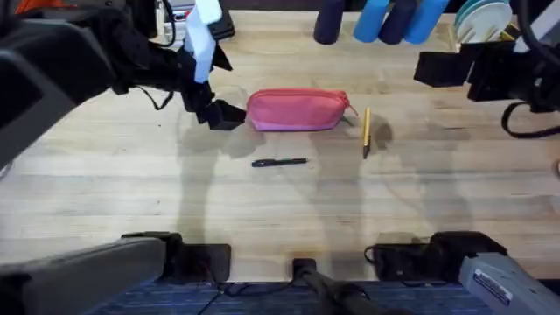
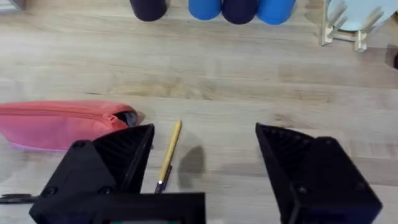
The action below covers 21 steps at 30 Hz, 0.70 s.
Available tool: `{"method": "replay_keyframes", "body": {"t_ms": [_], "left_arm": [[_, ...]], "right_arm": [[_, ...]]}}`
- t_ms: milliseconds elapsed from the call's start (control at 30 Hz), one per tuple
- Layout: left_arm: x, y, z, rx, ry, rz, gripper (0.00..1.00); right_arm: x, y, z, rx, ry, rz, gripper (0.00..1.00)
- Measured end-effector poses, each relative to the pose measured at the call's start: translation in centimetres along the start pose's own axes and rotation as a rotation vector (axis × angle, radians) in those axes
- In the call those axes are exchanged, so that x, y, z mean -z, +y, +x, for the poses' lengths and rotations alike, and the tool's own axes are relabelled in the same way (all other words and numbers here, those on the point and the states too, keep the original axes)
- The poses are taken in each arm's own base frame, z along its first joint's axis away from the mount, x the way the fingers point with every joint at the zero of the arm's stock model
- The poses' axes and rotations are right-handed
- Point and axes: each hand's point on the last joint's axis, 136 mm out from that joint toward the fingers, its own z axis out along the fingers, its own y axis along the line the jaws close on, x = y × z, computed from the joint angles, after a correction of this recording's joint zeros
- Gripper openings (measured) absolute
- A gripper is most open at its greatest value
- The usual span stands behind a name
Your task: Unzip the bag, pick up the pens from the table one at a time and place them inside, then zip the bag closed.
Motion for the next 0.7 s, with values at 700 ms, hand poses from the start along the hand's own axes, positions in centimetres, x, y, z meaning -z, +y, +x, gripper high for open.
{"method": "replay_keyframes", "body": {"t_ms": [700], "left_arm": [[-4.7, -0.8, -0.3, 0.061, -0.197, 0.173, 0.985]], "right_arm": [[0.0, 0.0, 0.0, 0.0, 0.0, 0.0, 0.997]]}}
